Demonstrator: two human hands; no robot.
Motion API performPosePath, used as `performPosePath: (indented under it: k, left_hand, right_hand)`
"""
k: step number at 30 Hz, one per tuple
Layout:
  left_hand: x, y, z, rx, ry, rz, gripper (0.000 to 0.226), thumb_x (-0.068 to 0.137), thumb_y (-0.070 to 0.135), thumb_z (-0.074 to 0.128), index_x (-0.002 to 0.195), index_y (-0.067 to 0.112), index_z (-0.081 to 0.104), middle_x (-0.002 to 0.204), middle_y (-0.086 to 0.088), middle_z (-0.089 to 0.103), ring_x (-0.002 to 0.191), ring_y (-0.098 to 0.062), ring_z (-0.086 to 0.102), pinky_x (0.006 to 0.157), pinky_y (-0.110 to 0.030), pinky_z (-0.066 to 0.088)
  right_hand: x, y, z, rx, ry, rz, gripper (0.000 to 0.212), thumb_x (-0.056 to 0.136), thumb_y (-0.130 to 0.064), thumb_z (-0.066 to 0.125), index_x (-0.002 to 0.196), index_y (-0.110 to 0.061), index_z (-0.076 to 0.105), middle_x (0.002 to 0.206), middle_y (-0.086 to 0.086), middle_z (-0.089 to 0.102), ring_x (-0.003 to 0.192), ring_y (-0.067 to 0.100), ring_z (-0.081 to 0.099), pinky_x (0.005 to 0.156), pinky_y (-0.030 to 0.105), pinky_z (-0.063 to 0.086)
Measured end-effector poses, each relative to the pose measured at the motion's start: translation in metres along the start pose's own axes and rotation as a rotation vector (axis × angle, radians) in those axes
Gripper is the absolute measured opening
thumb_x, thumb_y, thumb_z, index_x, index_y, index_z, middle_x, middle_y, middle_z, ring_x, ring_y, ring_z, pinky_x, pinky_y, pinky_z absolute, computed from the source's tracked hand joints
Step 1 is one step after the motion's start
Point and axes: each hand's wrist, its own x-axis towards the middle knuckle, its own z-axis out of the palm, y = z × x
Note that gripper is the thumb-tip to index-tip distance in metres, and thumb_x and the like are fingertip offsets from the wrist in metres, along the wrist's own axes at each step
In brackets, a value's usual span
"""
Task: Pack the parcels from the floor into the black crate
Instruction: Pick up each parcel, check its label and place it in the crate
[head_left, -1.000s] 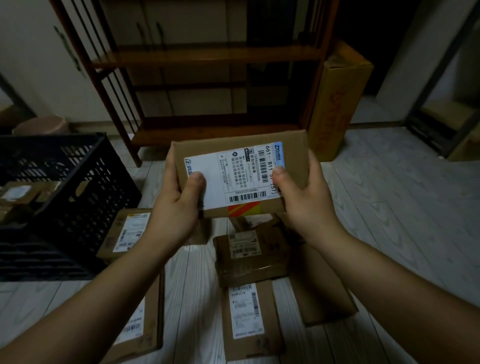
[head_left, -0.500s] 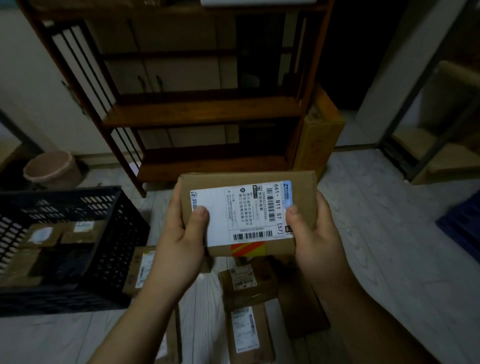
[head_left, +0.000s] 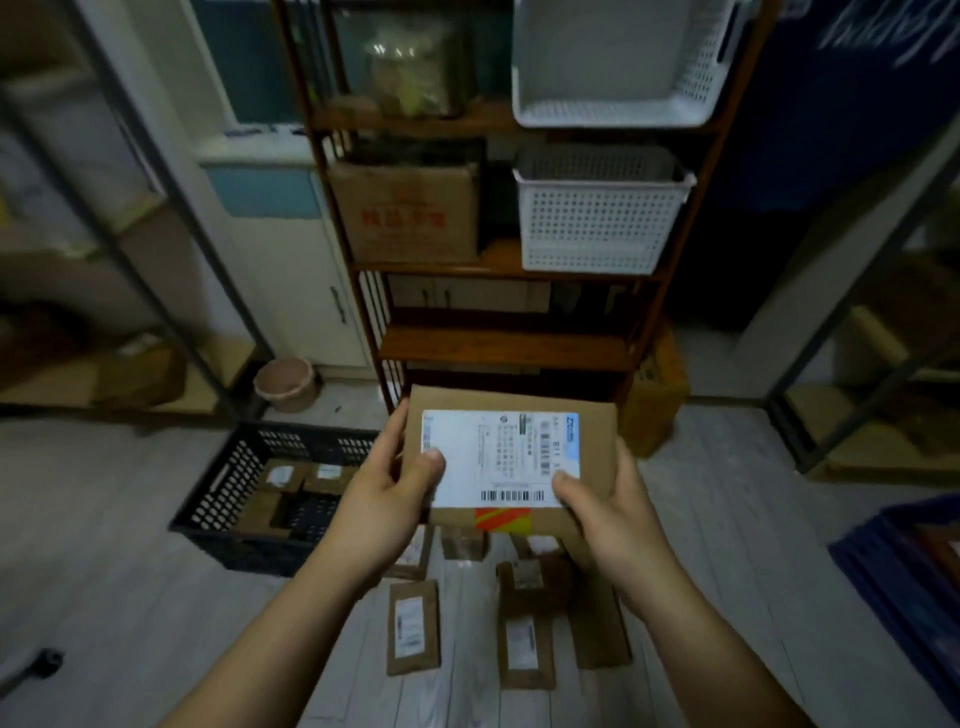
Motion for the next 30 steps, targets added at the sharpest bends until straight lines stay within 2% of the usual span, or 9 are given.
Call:
performPosePath:
  k: [3, 6, 11, 14, 17, 22, 24, 27, 30]
  left_hand:
    - [-0.028, 0.005, -0.041, -0.009, 0.008, 0.003, 0.064, 0.092, 0.023, 0.056, 0.143, 0.045, 0.023, 0.106, 0.017, 0.062, 0.083, 0.003, 0.065, 0.058, -0.01, 0.05]
    - [-0.038, 0.009, -0.09, -0.001, 0.031, 0.04, 0.066, 0.091, 0.023, 0.057, 0.144, 0.044, 0.023, 0.121, 0.008, 0.063, 0.094, -0.004, 0.066, 0.07, -0.017, 0.053]
    - [-0.029, 0.018, -0.186, -0.016, 0.097, 0.113, 0.066, 0.093, 0.022, 0.054, 0.146, 0.041, 0.021, 0.124, 0.008, 0.057, 0.103, -0.011, 0.063, 0.09, -0.034, 0.051]
    - [-0.016, 0.012, -0.245, -0.036, 0.116, 0.14, 0.065, 0.093, 0.019, 0.054, 0.146, 0.041, 0.024, 0.13, 0.009, 0.052, 0.104, -0.009, 0.06, 0.087, -0.03, 0.051]
    - [-0.005, 0.0, -0.298, -0.068, 0.075, 0.124, 0.065, 0.092, 0.017, 0.055, 0.145, 0.042, 0.024, 0.135, 0.006, 0.051, 0.11, -0.014, 0.059, 0.094, -0.043, 0.05]
    - [0.025, -0.021, -0.35, -0.062, 0.028, 0.081, 0.082, 0.088, 0.02, 0.063, 0.143, 0.051, 0.01, 0.135, -0.001, 0.049, 0.106, -0.021, 0.061, 0.086, -0.043, 0.055]
    - [0.044, -0.027, -0.361, -0.079, 0.017, 0.05, 0.085, 0.08, 0.027, 0.069, 0.139, 0.055, 0.014, 0.138, -0.004, 0.043, 0.106, -0.022, 0.062, 0.084, -0.042, 0.056]
    - [0.078, -0.035, -0.371, -0.163, 0.006, -0.002, 0.064, 0.081, 0.024, 0.069, 0.126, 0.048, 0.031, 0.136, -0.005, 0.043, 0.107, -0.027, 0.061, 0.08, -0.048, 0.057]
    - [0.114, -0.037, -0.379, -0.238, -0.046, -0.062, 0.06, 0.082, 0.018, 0.067, 0.123, 0.043, 0.032, 0.13, -0.004, 0.049, 0.102, -0.028, 0.063, 0.069, -0.043, 0.057]
  right_hand:
    - [-0.021, -0.026, 0.026, -0.016, -0.059, -0.041, 0.053, 0.088, -0.026, 0.064, 0.121, -0.057, 0.036, 0.122, -0.008, 0.057, 0.103, 0.008, 0.061, 0.079, 0.027, 0.054]
    - [-0.035, -0.055, 0.062, -0.045, -0.095, -0.1, 0.062, 0.09, -0.026, 0.062, 0.138, -0.046, 0.029, 0.112, -0.02, 0.058, 0.097, 0.0, 0.06, 0.072, 0.019, 0.05]
    - [-0.04, -0.1, 0.15, -0.088, -0.096, -0.207, 0.069, 0.091, -0.027, 0.061, 0.146, -0.041, 0.021, 0.115, -0.019, 0.054, 0.105, 0.004, 0.054, 0.093, 0.032, 0.046]
    - [-0.04, -0.113, 0.211, -0.077, -0.104, -0.228, 0.067, 0.091, -0.028, 0.061, 0.145, -0.039, 0.024, 0.11, -0.023, 0.053, 0.098, 0.0, 0.055, 0.096, 0.037, 0.048]
    - [-0.039, -0.117, 0.259, -0.103, -0.104, -0.221, 0.065, 0.088, -0.035, 0.063, 0.142, -0.045, 0.028, 0.127, -0.009, 0.052, 0.11, 0.01, 0.055, 0.094, 0.043, 0.051]
    - [-0.034, -0.122, 0.313, -0.079, -0.097, -0.224, 0.067, 0.087, -0.027, 0.066, 0.142, -0.04, 0.03, 0.125, -0.01, 0.054, 0.108, 0.008, 0.057, 0.077, 0.025, 0.053]
    - [-0.026, -0.126, 0.328, -0.096, -0.055, -0.224, 0.065, 0.088, -0.027, 0.066, 0.142, -0.037, 0.032, 0.119, -0.013, 0.056, 0.106, 0.007, 0.057, 0.08, 0.028, 0.052]
    - [-0.003, -0.13, 0.347, -0.101, 0.009, -0.203, 0.062, 0.088, -0.027, 0.066, 0.141, -0.035, 0.035, 0.11, -0.018, 0.056, 0.105, 0.008, 0.058, 0.086, 0.033, 0.053]
    - [0.029, -0.138, 0.368, -0.114, 0.114, -0.227, 0.065, 0.088, -0.03, 0.064, 0.145, -0.035, 0.032, 0.127, -0.01, 0.038, 0.109, 0.008, 0.047, 0.09, 0.03, 0.045]
